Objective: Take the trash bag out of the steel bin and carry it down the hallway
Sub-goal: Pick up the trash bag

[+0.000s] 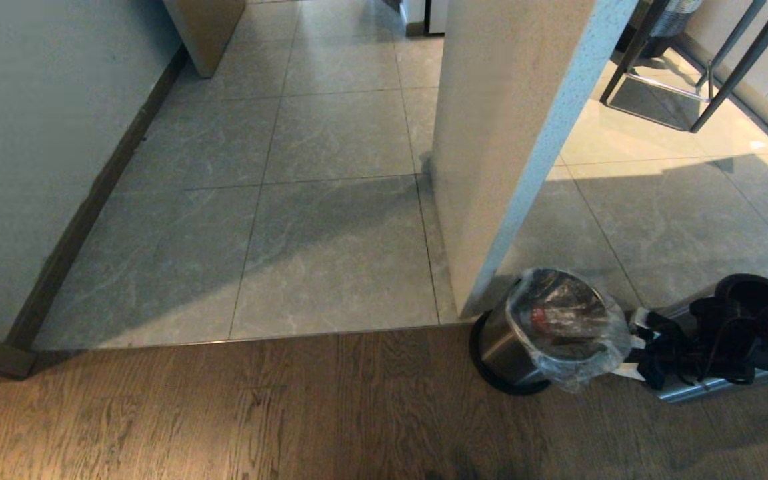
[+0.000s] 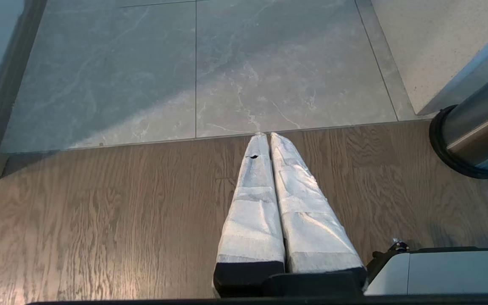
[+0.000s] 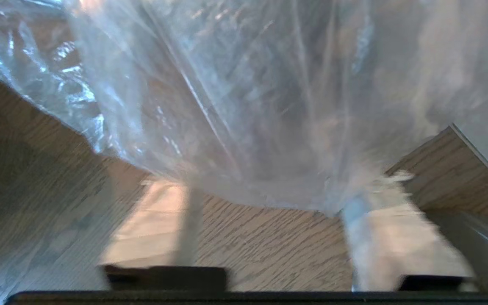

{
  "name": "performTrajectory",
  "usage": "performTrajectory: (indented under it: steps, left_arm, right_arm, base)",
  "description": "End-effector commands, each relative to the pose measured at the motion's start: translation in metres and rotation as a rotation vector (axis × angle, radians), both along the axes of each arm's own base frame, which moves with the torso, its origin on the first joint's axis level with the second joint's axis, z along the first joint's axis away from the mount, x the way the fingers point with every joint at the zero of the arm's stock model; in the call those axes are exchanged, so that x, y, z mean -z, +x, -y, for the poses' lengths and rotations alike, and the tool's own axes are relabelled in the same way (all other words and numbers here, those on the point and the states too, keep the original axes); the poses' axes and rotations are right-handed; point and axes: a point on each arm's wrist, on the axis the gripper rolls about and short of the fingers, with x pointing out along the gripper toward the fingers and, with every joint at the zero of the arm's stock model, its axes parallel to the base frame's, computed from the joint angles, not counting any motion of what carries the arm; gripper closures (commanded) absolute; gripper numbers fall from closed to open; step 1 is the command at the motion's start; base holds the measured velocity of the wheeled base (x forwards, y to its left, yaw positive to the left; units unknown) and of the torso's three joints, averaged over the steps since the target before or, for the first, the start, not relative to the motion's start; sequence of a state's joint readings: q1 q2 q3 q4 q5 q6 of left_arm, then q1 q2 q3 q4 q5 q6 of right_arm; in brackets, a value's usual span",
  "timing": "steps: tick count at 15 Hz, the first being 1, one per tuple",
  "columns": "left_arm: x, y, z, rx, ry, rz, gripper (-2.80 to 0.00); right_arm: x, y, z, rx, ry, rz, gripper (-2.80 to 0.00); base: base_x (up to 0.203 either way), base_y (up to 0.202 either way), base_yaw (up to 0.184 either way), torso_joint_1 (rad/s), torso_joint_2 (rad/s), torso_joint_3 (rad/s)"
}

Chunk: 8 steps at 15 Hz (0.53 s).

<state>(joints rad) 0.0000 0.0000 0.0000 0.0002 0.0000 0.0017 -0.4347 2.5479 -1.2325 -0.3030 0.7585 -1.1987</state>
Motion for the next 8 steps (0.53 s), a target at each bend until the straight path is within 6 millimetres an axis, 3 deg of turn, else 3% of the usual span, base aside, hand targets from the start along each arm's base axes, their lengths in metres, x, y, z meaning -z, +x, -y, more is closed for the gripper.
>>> performTrajectory:
  steps: [1, 4, 8]
  left_arm:
    - [0.0, 0.0, 0.0, 0.0, 0.0, 0.0, 0.0]
    - [0.0, 0.0, 0.0, 0.0, 0.0, 0.0, 0.0]
    - [0.0, 0.0, 0.0, 0.0, 0.0, 0.002, 0.0]
  right_arm:
    - [0.0, 0.0, 0.0, -0.006, -0.001, 0.006, 0.0]
    - [-0.007, 0.0, 0.001, -0.001, -0.004, 0.013, 0.0]
    - [-0.031, -0.008, 0.001, 0.01, 0.019, -0.03, 0.0]
  base:
    - [0.0, 0.0, 0.0, 0.0, 0.0, 0.0]
    - [0.0, 0.0, 0.0, 0.0, 0.0, 0.0]
    - [0.0, 0.0, 0.0, 0.0, 0.0, 0.0]
